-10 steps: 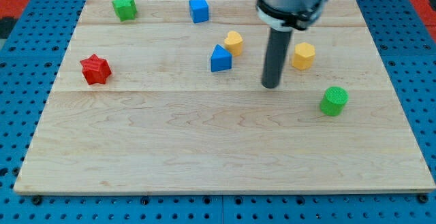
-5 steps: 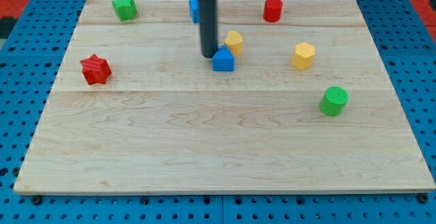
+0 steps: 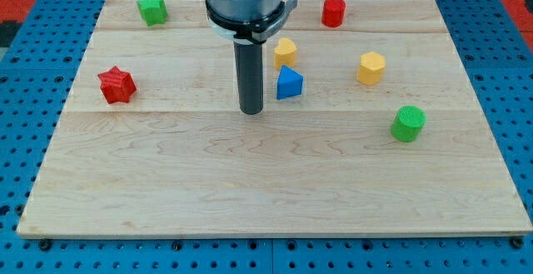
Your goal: Move the blue triangle towards the bottom left corner of the board
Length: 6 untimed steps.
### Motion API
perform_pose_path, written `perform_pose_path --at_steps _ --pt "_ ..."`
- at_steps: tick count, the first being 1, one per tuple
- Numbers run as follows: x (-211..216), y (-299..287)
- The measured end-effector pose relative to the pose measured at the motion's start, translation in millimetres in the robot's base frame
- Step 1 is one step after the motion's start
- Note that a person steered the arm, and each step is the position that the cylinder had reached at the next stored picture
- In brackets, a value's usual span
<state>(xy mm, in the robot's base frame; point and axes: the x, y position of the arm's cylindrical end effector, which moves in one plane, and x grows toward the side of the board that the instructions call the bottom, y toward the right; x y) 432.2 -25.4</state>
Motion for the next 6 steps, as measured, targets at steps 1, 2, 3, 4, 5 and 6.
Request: perform_pose_path --at_steps 1,2,3,4,5,6 --pt "-64.6 -14.3" --pt "-97.3 37.9" --pt "-43.2 44.3" --pt "12.3 18.8" --pt "-5.6 16.9" --pt "-60.9 45.1"
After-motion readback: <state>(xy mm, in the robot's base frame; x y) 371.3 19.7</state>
